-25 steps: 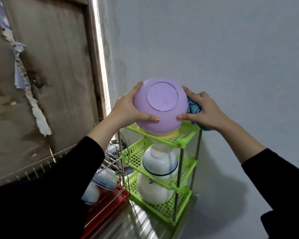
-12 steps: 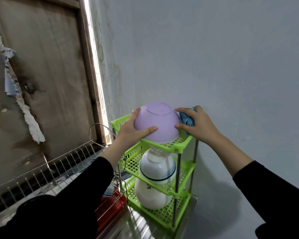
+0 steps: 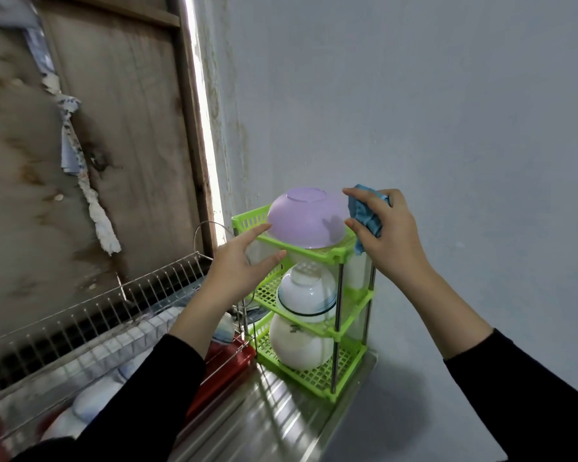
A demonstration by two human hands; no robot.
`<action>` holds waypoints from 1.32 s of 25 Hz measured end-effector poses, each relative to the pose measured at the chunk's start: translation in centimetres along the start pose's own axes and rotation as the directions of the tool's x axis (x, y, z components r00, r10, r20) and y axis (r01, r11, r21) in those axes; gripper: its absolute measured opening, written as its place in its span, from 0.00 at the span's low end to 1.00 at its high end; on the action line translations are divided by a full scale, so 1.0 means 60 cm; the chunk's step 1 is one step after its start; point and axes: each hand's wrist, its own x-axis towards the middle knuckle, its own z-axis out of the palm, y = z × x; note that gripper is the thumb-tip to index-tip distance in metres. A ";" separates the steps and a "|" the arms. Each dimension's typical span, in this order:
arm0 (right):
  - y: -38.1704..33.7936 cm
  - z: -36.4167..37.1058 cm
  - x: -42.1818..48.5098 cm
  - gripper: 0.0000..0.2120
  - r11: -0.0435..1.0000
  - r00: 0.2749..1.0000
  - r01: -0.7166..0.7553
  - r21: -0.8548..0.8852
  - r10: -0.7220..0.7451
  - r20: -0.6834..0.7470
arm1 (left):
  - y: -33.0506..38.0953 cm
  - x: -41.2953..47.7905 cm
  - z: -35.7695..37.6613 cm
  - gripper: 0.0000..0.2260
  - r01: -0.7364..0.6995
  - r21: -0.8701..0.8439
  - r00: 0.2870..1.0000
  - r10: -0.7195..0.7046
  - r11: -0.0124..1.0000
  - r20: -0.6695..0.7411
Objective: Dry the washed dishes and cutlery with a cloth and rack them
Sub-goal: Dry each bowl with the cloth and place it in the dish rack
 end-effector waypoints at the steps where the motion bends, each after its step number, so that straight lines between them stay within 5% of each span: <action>1: -0.019 -0.008 -0.021 0.21 1.000 1.000 0.002 0.019 -0.002 0.001 | 0.006 -0.032 -0.010 0.26 0.002 0.014 1.000 -0.002 1.000 -0.003; 11: -0.150 0.000 -0.303 0.23 0.980 0.946 -0.148 0.135 0.101 0.309 | -0.008 -0.368 -0.075 0.28 0.174 0.265 0.985 -0.169 0.948 -0.041; 20: -0.310 0.091 -0.489 0.24 0.935 0.808 -0.193 0.298 -0.021 0.589 | -0.053 -0.618 -0.179 0.39 0.400 0.472 0.914 -0.380 0.785 -0.142; 33: -0.651 0.271 -0.711 0.24 0.840 0.555 -0.181 0.511 -0.342 0.758 | -0.172 -0.965 -0.433 0.39 0.787 0.378 0.615 -0.658 0.487 -0.434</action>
